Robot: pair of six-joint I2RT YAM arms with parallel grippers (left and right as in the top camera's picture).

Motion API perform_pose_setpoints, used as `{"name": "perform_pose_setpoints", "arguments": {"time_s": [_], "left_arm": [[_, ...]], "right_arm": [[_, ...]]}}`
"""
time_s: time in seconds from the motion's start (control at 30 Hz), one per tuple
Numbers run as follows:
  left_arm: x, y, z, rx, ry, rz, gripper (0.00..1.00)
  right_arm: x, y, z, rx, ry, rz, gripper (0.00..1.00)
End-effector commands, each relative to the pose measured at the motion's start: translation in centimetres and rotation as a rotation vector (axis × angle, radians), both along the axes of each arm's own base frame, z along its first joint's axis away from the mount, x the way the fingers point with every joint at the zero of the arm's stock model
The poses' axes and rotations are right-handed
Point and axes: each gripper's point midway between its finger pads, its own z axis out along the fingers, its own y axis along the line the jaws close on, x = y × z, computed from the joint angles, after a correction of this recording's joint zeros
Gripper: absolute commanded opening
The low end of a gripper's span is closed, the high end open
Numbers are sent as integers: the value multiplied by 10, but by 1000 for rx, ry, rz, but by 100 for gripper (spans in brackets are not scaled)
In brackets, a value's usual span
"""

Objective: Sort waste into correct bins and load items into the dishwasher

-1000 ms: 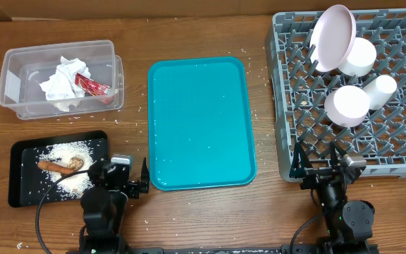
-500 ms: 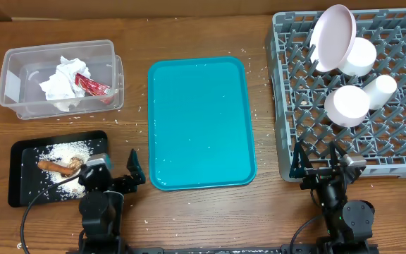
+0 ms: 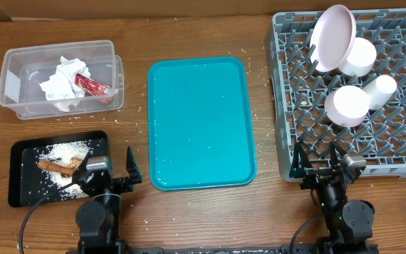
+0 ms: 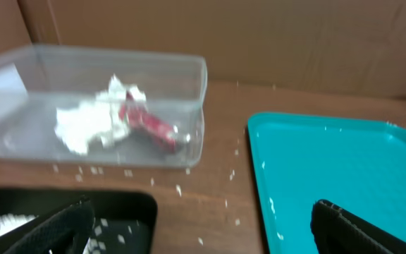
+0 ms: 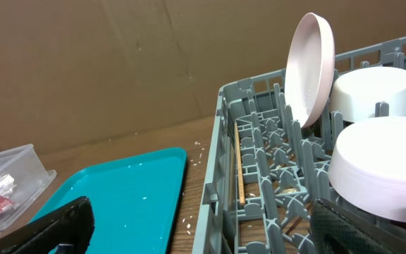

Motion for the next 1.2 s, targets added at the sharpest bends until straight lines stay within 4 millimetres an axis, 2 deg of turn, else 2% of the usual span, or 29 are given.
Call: {"name": "perform_pose_setpoints", "arguments": {"time_s": [0.0, 1.17], "left_arm": [[-2, -3, 18, 95, -74, -22, 100], [-2, -5, 16, 94, -68, -37, 100]], "right_arm": [[0, -2, -1, -6, -6, -10, 100], [0, -2, -1, -6, -6, -10, 100]]}}
